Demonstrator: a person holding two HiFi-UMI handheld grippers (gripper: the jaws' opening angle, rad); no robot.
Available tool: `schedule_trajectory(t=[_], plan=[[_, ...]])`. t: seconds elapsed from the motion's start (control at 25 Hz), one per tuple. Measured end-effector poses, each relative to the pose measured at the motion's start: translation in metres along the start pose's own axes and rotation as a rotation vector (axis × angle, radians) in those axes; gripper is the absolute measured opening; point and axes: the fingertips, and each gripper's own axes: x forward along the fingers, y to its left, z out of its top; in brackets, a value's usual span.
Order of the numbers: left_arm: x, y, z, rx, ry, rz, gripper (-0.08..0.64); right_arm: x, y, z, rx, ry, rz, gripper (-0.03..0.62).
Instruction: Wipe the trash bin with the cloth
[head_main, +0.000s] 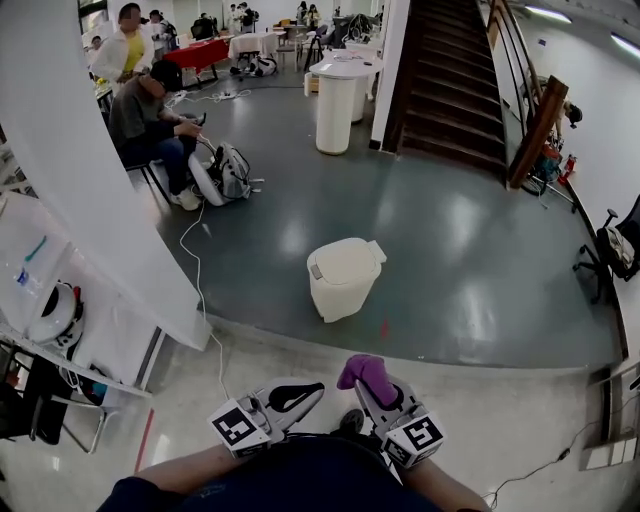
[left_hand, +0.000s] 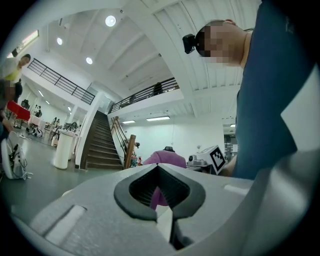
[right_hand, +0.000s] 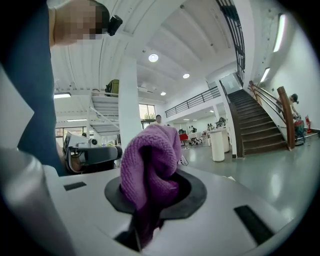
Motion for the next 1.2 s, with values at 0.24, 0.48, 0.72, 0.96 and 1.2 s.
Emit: schedule_trajectory(t=[0.24,0.48,0.72,0.96,1.2], plan=[[0.068,0.044,0.0,-0.013,0.0,0.067,-0.002,0.026,-0.07,0.012,0.005,0.004,0.084,0.075],[0.115,0.082,-0.006,-0.02,0.005,0.156,-0.002,0.042,-0.124,0.016,0.013,0.019,0.152,0.075],[0.136,0.109,-0.01,-0.027,0.036,0.17,-0.002,0.062,-0.155,0.016,0.035,0.038,0.16,0.075],[0.147,0.153,-0.004,-0.025,0.02,0.109,-0.002,0.096,-0.173,0.022,0.017,0.053,0.106,0.075],[0.147,0.206,0.011,-0.024,0.024,0.009,-0.002,0.141,-0.189,0.029,0.004,0.083,0.014,0.075]])
